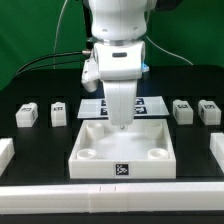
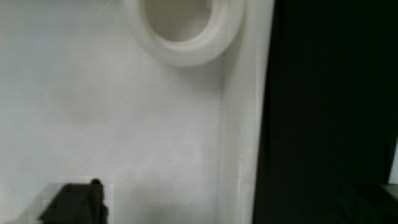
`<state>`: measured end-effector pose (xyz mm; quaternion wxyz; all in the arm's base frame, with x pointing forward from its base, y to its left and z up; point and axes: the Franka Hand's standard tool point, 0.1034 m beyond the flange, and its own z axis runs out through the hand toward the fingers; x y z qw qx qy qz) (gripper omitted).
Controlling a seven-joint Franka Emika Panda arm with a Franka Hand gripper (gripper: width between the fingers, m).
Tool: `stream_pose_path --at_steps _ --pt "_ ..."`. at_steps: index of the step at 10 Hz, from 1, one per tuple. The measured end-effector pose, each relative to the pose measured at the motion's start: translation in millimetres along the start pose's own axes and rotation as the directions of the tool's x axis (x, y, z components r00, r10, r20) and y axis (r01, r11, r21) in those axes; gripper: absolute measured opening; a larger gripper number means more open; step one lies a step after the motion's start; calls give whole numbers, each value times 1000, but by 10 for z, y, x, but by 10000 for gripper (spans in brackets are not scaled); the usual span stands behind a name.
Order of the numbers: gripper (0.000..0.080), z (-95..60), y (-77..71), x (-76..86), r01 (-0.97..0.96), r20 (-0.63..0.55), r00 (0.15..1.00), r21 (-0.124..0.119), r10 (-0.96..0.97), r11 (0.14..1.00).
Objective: Assemble one leg
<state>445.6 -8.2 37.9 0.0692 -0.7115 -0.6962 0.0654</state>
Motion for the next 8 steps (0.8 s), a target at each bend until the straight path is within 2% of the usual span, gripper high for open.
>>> stream_pose_path --at_steps 3,4,6,8 --pt "650 -7 17 2 11 1 1000 6 -11 1000" --pt "650 -25 95 7 24 0 1000 7 -24 1000" --pt "650 181 13 -18 21 -8 1000 46 -20 999" --pt "649 252 -17 -30 14 -11 1000 59 -14 998"
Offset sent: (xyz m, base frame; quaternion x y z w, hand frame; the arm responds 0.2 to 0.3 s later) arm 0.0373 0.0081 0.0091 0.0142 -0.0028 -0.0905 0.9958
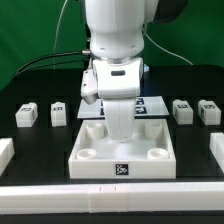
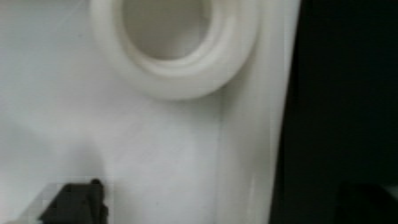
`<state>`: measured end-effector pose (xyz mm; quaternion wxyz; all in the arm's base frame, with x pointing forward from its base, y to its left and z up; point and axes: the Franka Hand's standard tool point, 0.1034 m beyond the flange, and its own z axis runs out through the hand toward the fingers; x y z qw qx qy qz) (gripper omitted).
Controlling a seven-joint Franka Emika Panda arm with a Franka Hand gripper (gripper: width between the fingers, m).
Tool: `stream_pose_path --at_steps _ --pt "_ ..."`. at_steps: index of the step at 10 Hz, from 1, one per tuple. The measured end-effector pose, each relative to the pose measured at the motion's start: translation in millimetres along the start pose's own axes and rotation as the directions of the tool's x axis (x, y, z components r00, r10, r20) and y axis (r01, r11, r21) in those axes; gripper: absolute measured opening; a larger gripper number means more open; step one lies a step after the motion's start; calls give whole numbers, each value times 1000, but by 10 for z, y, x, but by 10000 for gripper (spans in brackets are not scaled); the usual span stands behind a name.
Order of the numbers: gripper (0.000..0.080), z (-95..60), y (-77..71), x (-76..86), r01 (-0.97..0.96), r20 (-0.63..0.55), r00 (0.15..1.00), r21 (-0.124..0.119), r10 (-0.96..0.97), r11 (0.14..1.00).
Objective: Assemble one leg
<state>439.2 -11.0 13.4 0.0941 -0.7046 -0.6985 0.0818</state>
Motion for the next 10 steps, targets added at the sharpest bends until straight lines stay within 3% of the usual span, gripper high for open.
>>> stream_pose_path --at_steps 6,9,10 --pt "641 19 -15 -56 -14 -4 1000 -5 14 1000" --pt "151 23 -17 -56 -14 -4 1000 -4 14 1000" --pt "151 24 -19 -57 -14 -4 1000 -4 14 1000"
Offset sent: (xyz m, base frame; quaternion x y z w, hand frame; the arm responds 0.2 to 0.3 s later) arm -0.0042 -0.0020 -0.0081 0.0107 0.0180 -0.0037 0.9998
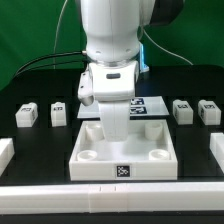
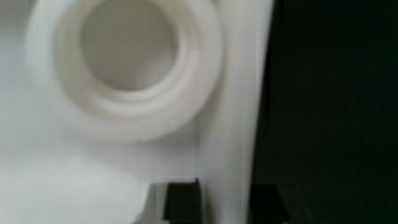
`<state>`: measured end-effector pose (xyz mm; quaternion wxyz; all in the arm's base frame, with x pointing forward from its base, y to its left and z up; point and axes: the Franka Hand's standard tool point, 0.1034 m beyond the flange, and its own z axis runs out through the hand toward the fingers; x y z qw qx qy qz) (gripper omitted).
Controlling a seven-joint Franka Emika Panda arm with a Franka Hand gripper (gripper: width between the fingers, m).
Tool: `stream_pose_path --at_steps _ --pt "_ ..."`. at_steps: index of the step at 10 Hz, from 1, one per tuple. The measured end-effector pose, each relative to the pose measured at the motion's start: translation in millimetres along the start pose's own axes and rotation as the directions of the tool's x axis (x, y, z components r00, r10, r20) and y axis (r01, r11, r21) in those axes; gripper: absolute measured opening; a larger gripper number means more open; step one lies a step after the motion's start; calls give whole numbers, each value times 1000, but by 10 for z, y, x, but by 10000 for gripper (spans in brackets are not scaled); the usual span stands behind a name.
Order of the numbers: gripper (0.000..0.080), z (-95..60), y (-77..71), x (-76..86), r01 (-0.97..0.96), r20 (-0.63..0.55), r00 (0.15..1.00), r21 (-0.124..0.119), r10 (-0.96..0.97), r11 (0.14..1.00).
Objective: Assemble one leg
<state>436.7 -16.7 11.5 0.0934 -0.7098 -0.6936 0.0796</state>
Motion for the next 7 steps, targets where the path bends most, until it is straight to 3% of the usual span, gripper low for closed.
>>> stream_pose_path --at_steps 1,7 --pt "80 -18 19 -2 0 0 1000 -9 0 1000" --pt "80 -26 40 1 -2 0 1000 -19 2 1000"
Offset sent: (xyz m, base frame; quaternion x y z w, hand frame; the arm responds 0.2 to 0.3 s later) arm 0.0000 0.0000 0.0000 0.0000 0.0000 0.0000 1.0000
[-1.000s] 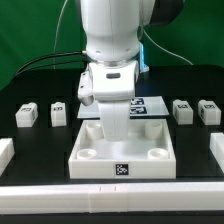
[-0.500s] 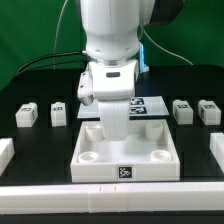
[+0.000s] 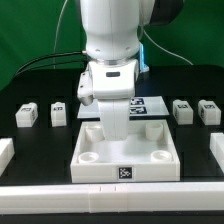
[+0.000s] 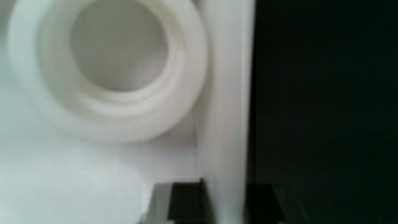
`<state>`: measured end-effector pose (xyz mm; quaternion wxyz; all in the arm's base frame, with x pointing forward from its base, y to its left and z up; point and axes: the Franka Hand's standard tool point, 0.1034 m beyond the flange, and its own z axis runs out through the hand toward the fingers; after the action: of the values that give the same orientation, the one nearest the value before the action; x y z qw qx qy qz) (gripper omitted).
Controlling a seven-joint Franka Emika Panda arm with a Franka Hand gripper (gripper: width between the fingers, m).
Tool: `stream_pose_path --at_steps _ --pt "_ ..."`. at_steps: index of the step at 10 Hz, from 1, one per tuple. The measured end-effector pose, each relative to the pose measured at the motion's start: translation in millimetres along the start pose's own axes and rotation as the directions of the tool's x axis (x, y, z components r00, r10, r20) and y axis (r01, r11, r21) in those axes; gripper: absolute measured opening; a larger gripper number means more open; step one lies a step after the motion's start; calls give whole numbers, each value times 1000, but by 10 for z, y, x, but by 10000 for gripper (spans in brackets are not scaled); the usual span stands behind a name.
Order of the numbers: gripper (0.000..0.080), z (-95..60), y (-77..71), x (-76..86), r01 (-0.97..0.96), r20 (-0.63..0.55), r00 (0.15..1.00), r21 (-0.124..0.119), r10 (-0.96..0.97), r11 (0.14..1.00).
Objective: Assemble one leg
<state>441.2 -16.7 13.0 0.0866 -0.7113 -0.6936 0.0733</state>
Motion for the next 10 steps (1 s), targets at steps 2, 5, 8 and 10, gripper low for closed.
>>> stream_pose_path --at_steps 2,5,8,10 --pt "80 -22 35 56 -10 0 1000 -6 10 1000" --pt "80 -11 123 320 3 -5 1000 -11 -3 1000" --pt "80 -36 237 565 40 -13 999 -26 -40 999" --pt "80 -52 305 683 29 -17 999 -35 -30 999"
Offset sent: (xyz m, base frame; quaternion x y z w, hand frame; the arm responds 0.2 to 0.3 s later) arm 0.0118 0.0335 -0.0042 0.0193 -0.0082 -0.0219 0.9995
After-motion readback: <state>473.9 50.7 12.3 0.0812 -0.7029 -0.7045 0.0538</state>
